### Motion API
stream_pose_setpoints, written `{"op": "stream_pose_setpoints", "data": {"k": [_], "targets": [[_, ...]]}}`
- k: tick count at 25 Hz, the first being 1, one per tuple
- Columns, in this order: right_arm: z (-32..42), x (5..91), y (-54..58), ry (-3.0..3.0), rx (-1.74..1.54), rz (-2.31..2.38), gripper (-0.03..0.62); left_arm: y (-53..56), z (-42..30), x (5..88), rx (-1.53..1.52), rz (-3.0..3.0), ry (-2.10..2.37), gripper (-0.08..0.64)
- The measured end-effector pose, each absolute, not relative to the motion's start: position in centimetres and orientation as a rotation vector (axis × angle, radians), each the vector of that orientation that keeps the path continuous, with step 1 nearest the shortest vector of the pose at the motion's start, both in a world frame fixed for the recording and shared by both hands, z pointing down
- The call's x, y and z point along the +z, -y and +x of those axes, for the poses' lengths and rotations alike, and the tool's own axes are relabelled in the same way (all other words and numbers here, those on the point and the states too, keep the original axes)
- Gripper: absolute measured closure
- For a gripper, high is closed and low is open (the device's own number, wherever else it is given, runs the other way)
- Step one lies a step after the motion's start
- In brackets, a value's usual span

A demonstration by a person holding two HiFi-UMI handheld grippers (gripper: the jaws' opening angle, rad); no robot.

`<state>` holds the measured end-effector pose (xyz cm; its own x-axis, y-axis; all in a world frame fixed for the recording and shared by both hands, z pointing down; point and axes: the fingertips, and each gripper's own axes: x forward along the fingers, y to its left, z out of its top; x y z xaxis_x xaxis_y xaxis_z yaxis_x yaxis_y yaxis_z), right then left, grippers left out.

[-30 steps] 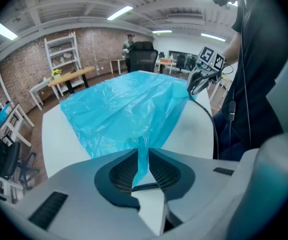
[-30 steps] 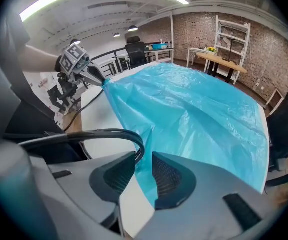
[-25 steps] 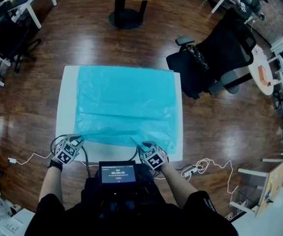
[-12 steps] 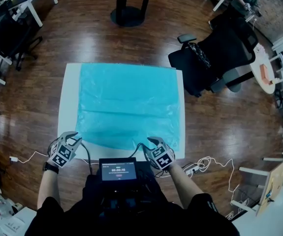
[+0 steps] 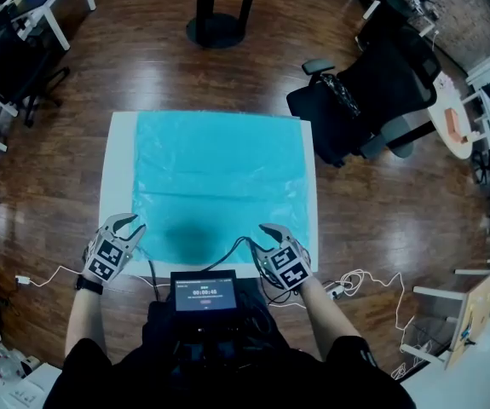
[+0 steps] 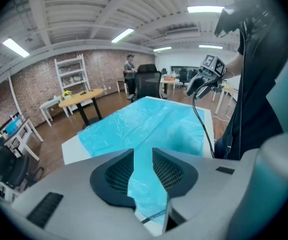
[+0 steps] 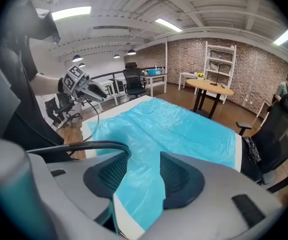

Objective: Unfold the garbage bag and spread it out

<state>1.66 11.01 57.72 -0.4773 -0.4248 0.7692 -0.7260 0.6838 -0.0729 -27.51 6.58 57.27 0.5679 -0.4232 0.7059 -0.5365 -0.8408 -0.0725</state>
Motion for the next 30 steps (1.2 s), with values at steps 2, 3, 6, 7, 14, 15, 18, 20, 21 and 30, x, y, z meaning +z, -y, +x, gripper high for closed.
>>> {"op": "stream_pose_setpoints", "data": {"k": [2, 3, 6, 7, 14, 15, 18, 20, 21, 30], "targets": [[1.9, 56.7, -10.0, 2.148, 0.479, 0.896, 0.354, -5.9, -26.7, 56.9, 1.109, 2.647, 0.819, 0.431], [2.0, 56.3, -9.6, 2.148, 0.454, 0.9, 0.353, -5.6, -26.5, 56.8, 1.103, 2.645, 0.824, 0.427], [2.3, 56.2, -8.8, 2.114, 0.349, 0.886, 0.344, -4.7, -26.1, 57.2, 1.091, 2.616, 0.846, 0.42], [2.3, 56.3, -8.5, 2.1, 0.315, 0.878, 0.341, -4.4, -26.0, 57.3, 1.09, 2.601, 0.854, 0.415], [2.4, 59.3, -8.4, 1.979, 0.166, 0.699, 0.341, -2.6, -24.8, 58.5, 1.025, 2.527, 0.912, 0.414], [2.6, 59.7, -8.4, 1.945, 0.129, 0.651, 0.339, -2.6, -24.6, 58.7, 1.029, 2.528, 0.908, 0.414], [3.9, 60.1, -8.0, 1.847, 0.018, 0.561, 0.336, -2.6, -24.1, 59.1, 1.044, 2.53, 0.892, 0.414], [4.8, 60.3, -7.5, 1.789, -0.041, 0.521, 0.334, -2.6, -23.9, 59.4, 1.047, 2.525, 0.884, 0.414], [5.1, 60.4, -7.4, 1.763, -0.07, 0.495, 0.333, -2.7, -23.8, 59.6, 1.049, 2.522, 0.881, 0.414], [5.9, 58.9, -5.4, 1.922, 0.065, 0.566, 0.339, -2.9, -23.7, 60.5, 1.058, 2.506, 0.865, 0.414]]}}
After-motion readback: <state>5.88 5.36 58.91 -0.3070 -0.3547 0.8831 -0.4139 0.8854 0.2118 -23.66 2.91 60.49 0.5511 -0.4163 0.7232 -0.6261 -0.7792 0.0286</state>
